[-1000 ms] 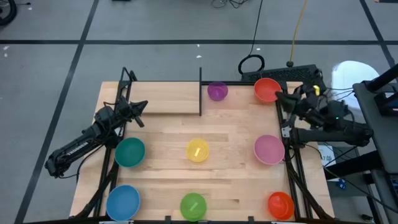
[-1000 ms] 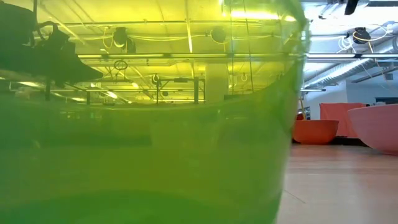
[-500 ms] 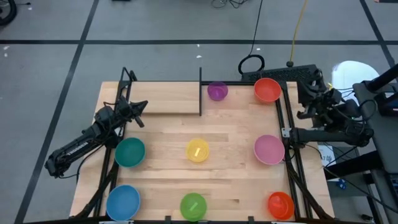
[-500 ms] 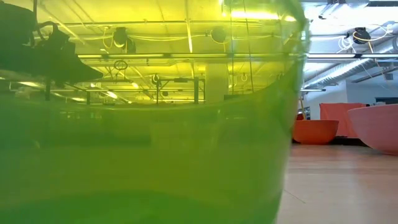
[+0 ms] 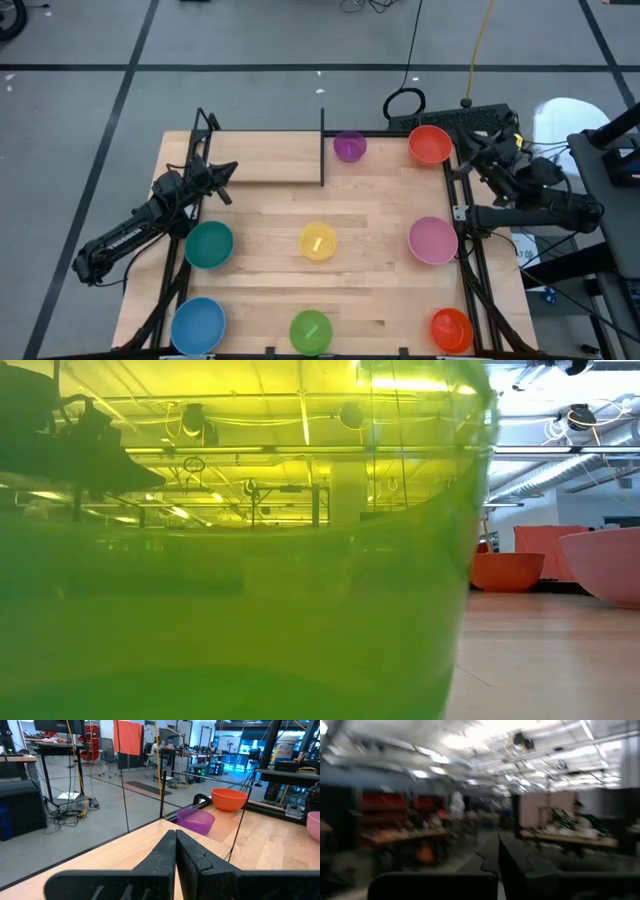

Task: Place and stack bowls onto a shelf
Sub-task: Put the big pink bowl on the shelf

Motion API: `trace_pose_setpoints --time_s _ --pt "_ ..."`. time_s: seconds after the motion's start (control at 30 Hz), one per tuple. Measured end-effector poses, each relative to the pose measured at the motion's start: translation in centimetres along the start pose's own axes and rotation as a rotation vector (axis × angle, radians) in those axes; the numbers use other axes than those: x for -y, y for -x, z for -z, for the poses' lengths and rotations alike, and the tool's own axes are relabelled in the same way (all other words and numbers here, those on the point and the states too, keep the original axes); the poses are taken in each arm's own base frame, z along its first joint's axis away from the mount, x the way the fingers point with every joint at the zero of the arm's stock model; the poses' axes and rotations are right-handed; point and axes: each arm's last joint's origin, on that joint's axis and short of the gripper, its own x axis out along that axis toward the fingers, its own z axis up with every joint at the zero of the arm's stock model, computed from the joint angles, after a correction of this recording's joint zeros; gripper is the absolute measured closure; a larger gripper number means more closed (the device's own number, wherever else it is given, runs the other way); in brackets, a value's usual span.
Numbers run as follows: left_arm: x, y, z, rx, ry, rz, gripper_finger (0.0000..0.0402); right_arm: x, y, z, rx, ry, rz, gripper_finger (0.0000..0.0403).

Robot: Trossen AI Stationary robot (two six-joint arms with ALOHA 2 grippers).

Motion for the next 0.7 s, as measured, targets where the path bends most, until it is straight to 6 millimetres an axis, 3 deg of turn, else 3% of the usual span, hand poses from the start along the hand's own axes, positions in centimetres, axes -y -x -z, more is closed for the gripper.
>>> trace_pose_setpoints --time_s 0.2,0.43,0.7 --pt "0.0 0.0 0.0 0.003 0.0 0.0 0.0394 -1.2 -1.9 -1.2 -0.189 0.212 0.121 0.0403" --pt "0.0 0.0 -0.1 0.006 0.008 -0.005 0.0394 -2.5 -3.9 -2.8 -0.271 0.267 0.213 0.0403" --pt "0.0 0.0 -0.4 0.043 0.029 -0.003 0.0394 -3.5 -4.4 -2.5 -0.304 0.335 0.146 0.0403"
